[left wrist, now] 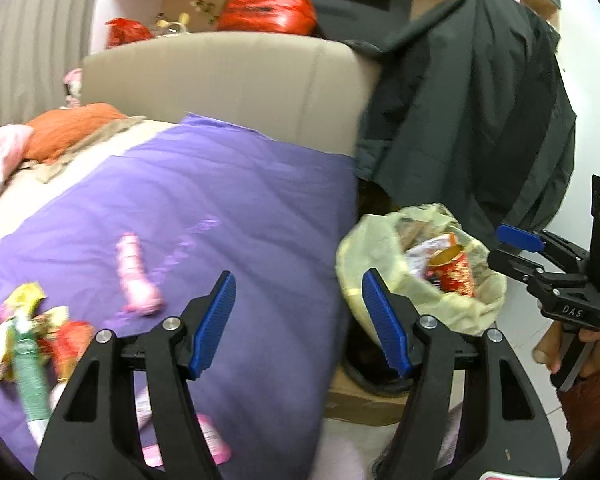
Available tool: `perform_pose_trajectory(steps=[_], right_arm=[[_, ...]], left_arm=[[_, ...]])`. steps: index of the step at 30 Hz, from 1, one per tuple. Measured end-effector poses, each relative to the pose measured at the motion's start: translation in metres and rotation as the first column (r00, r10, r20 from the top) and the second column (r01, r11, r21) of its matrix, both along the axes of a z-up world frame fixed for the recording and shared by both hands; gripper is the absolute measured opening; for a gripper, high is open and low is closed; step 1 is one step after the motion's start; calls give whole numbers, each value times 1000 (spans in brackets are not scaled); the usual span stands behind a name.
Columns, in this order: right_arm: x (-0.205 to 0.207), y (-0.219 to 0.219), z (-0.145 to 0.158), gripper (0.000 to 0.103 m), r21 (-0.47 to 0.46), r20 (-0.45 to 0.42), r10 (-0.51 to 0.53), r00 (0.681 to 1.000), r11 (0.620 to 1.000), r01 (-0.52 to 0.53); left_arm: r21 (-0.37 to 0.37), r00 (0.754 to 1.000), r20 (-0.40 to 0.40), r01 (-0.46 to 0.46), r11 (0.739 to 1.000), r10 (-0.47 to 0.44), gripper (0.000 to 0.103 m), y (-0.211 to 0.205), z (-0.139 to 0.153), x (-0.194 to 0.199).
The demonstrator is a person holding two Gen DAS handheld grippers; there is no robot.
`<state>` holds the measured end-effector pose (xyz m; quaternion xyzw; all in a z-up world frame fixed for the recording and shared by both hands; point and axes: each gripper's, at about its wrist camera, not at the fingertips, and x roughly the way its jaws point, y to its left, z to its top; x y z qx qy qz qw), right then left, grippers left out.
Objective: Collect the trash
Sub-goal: 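Return both tools over the bed and grasp the pink lollipop with the right gripper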
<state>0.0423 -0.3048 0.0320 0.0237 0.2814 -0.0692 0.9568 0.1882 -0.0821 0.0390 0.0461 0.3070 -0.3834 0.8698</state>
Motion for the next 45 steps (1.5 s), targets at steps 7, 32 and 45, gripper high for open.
perform_pose_trajectory(steps=[7, 32, 45], right_arm=[[25, 60, 1, 61, -33, 5, 60, 998, 998, -60], [73, 225, -101, 61, 35, -178, 372, 911, 928, -372], [115, 238, -125, 22, 79, -250, 422, 872, 906, -416]], left_arm=[[-27, 989, 18, -146, 989, 146, 62, 108, 2, 26], [130, 887, -254, -364, 922, 386, 68, 240, -98, -23], [127, 885, -275, -354, 927, 376, 66, 244, -100, -24]])
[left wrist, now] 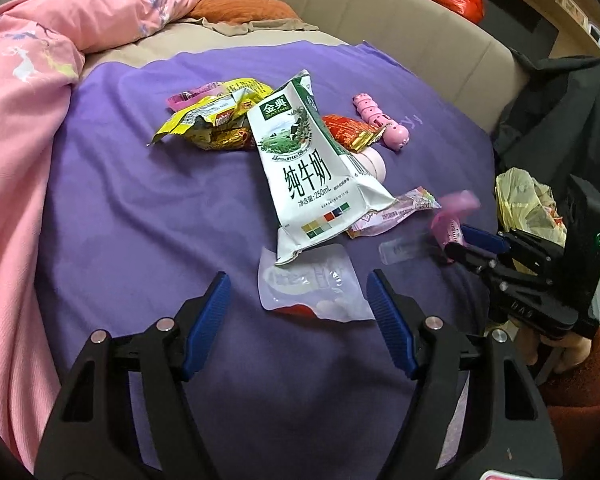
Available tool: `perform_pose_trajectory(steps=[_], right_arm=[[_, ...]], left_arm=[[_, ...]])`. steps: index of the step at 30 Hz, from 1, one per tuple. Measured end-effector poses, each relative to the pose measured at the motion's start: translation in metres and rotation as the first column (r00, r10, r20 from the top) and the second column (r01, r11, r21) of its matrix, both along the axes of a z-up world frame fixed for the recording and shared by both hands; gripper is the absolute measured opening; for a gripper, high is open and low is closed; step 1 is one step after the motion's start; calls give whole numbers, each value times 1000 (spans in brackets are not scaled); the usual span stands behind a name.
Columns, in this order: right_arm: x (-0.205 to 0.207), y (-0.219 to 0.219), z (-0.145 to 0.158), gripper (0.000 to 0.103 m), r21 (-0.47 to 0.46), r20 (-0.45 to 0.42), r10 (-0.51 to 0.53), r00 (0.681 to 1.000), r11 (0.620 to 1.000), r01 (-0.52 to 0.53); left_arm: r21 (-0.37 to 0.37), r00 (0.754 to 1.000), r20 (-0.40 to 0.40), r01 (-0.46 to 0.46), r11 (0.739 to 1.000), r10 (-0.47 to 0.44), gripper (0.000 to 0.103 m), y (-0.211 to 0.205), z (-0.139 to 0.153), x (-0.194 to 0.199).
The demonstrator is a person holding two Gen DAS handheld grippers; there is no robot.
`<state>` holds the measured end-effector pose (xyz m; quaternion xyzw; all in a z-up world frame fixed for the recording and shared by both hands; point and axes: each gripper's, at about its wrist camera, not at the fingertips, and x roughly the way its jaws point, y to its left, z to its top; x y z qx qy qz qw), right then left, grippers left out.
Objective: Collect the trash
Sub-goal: 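Return both tools over the bed and grasp the pink lollipop with the right gripper, then grasp the clear plastic tray with the left gripper while right holds the lollipop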
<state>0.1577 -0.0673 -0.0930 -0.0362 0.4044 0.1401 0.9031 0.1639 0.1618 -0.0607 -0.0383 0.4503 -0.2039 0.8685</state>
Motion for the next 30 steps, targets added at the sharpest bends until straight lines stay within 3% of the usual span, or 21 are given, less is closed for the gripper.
perform_pose_trajectory(steps=[2, 9, 12, 13, 15, 18, 23, 25, 26, 30], right_arm=[[-2, -2, 1, 17, 5, 4, -14, 1000, 1000, 14], [-17, -17, 6, 17, 56, 24, -60, 998, 997, 59], [-21, -20, 7, 18, 70, 38, -61, 997, 996, 58], [-22, -21, 7, 20, 75, 47, -59, 997, 996, 55], [-21, -18, 7, 53, 87, 51, -36, 998, 996, 31], [-17, -7, 2, 53, 94, 24, 22, 999, 995, -24], [0, 20, -8, 53, -67, 34, 44, 998, 997, -41], [9, 24, -11, 51, -78, 28, 33, 999, 996, -30], [12, 23, -10, 41, -58, 24, 32, 999, 998, -31], [12, 11, -2, 20, 11, 40, 6, 999, 1000, -6]], left_arm=[[14, 1000, 3, 0, 1000, 0, 62, -1, -1, 1], [20, 997, -78, -24, 1000, 25, 47, 1, -17, 8], [17, 998, -69, -8, 1000, 10, 40, -3, -16, 6], [11, 998, -64, -2, 1000, 3, 39, -4, -16, 5], [-8, 998, -54, 7, 1000, -8, 38, -7, -14, 5], [-20, 999, -39, 12, 1000, -13, 38, -8, -10, 4], [0, 1000, -25, 6, 1000, -6, 38, -8, -6, 4], [16, 1000, -24, 3, 1000, -3, 38, -8, -6, 4], [24, 1000, -23, 2, 1000, -2, 38, -8, -6, 4], [35, 1000, -24, 1, 999, -1, 38, -9, -7, 4]])
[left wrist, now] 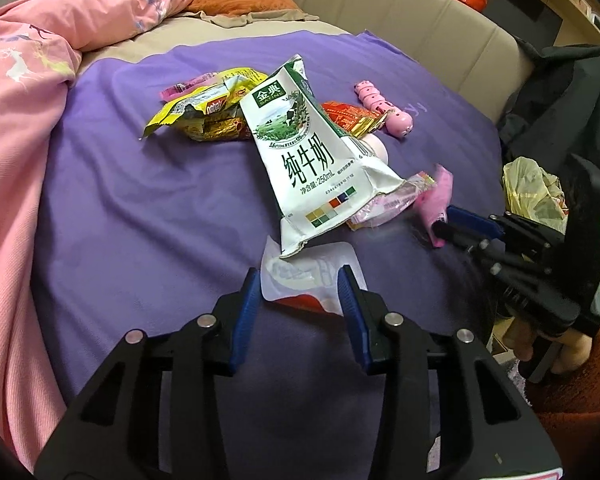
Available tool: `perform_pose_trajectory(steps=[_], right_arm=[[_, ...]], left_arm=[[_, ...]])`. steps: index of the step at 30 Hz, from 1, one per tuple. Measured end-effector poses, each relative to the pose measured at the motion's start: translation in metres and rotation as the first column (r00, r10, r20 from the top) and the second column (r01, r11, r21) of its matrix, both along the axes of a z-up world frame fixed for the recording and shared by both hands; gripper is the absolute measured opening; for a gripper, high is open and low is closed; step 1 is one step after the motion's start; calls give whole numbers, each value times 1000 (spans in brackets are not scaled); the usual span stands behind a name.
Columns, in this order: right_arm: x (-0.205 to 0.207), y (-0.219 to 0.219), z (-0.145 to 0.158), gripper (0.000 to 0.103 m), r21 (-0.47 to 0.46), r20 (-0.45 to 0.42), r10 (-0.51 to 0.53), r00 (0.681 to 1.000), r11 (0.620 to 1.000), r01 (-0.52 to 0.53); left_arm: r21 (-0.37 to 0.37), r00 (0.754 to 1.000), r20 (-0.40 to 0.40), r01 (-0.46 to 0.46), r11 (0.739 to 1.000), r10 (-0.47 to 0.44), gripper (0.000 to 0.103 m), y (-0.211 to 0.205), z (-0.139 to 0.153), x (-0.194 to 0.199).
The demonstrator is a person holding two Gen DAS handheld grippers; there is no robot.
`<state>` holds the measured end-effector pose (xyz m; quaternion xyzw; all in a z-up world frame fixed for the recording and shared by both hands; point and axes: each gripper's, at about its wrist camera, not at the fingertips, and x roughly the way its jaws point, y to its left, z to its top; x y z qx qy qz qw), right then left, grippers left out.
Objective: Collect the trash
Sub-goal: 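Grasp the clear plastic tray with the left gripper while right holds the lollipop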
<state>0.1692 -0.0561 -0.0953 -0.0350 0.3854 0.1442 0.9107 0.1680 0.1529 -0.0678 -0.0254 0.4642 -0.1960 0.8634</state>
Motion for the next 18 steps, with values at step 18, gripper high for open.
perform_pose_trajectory(steps=[18], right_arm=[[-13, -4, 3, 54, -38, 1, 38, 999, 999, -38]], left_arm=[[-33, 998, 14, 57, 998, -57, 38, -8, 7, -5]])
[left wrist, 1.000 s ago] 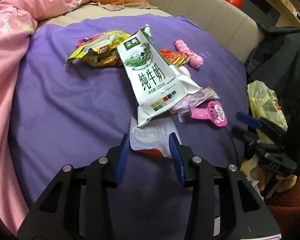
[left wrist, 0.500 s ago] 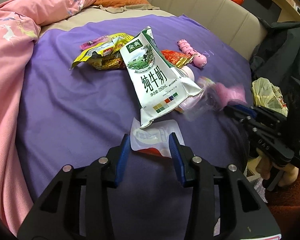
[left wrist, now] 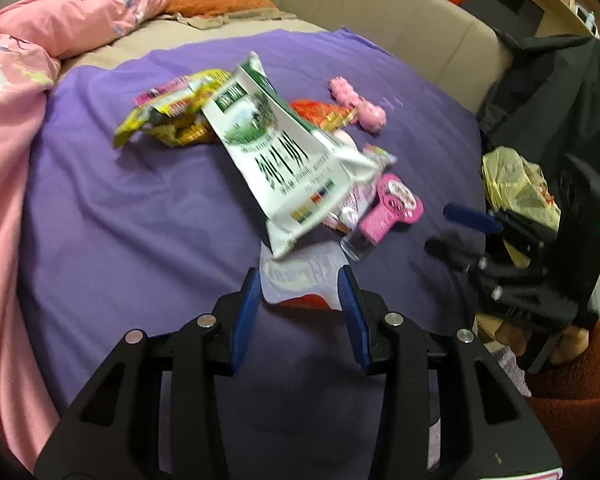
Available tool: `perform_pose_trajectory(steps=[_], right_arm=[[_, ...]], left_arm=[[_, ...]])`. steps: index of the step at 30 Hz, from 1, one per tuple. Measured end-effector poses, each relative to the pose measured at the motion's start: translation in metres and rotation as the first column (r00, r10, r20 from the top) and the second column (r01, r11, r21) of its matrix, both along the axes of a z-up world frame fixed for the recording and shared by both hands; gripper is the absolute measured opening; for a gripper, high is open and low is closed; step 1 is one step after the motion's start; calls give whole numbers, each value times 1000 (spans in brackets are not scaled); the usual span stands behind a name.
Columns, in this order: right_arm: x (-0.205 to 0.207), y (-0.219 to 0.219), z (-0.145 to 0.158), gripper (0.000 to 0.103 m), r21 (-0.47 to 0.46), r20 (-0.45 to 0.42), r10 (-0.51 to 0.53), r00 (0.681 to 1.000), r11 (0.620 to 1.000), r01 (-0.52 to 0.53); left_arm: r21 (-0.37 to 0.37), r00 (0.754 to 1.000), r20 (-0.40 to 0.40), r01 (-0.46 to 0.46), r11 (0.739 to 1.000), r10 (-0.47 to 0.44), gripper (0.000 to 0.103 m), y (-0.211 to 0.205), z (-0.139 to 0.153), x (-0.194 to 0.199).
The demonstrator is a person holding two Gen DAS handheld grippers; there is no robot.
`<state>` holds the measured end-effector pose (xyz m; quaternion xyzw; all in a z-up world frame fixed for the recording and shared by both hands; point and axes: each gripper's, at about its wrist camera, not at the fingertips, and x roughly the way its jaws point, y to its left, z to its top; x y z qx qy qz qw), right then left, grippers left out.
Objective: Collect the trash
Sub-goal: 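Grasp the clear plastic tray with the left gripper while right holds the lollipop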
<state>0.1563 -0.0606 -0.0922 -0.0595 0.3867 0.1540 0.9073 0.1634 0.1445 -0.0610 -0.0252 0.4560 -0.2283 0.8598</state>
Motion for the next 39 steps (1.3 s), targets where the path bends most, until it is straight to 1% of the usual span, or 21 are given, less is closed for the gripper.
perform_pose_trajectory(steps=[2, 3, 5, 7, 9, 11, 13, 16, 20, 22, 24, 27, 31, 33, 34, 35, 36, 38, 39], right_arm=[[3, 10, -2, 54, -91, 34, -15, 999, 996, 18], [9, 14, -4, 54, -114, 38, -14, 999, 993, 18], [20, 17, -8, 54, -95, 20, 23, 1000, 995, -21], [34, 20, -13, 54, -85, -1, 46, 999, 995, -46], [42, 20, -13, 38, -62, -18, 66, 998, 996, -67], [41, 16, -7, 38, -26, -1, 64, 998, 998, -64], [33, 13, 0, 37, -20, 32, 52, 998, 998, -51], [22, 5, 7, 37, -21, 52, 10, 999, 1000, -9], [3, -17, 13, 37, -14, 65, -84, 994, 996, 85], [-4, -31, 13, 37, 21, 58, -119, 991, 993, 118], [-9, -42, 12, 37, 56, 44, -141, 989, 989, 138], [-13, -52, 10, 37, 74, 40, -155, 987, 986, 152], [-18, -56, 11, 37, 126, 67, -118, 991, 986, 109], [-17, -55, 12, 37, 140, 85, -87, 993, 987, 75], [-16, -53, 12, 37, 137, 88, -69, 994, 989, 57], [-14, -50, 12, 37, 123, 85, -46, 995, 992, 36], [-9, -43, 9, 37, 71, 64, -18, 998, 997, 13], [-4, -34, 1, 37, -11, 18, 4, 1000, 1000, -4], [-3, -34, -2, 37, -22, -7, 12, 1000, 1000, -12]], left_arm=[[-7, 1000, 14, -19, 1000, 19, 38, 6, 5, 3], [-13, 999, 21, -33, 999, 34, 38, 10, 8, 5], [-18, 998, 24, -54, 998, 54, 38, 17, 10, 8], [-23, 998, 9, -70, 997, 70, 38, 21, 8, 10], [-17, 998, -1, -68, 998, 68, 38, 23, 6, 10], [-5, 998, -1, -57, 998, 57, 38, 20, 7, 8], [0, 999, -1, -47, 999, 47, 38, 18, 7, 9], [19, 999, -15, -34, 999, 35, 38, 13, 2, 9], [85, 999, -40, -21, 996, 24, 38, 5, -5, 2], [115, 998, -47, -23, 993, 29, 38, 2, -7, -5], [119, 998, -55, -32, 992, 38, 38, 2, -9, -10], [131, 996, -71, -42, 990, 52, 38, -2, -16, -13], [130, 993, -85, -73, 989, 84, 27, -3, -23, -17], [130, 992, -70, -100, 986, 109, 14, -2, -22, -16], [127, 991, -64, -109, 986, 118, 11, -1, -21, -15], [117, 991, -61, -114, 986, 122, 9, 0, -19, -13], [107, 991, -51, -119, 987, 125, 5, 0, -15, -12], [90, 992, -21, -121, 988, 124, 5, 1, -5, -12], [85, 993, 5, -120, 989, 120, 4, 1, 3, -12]])
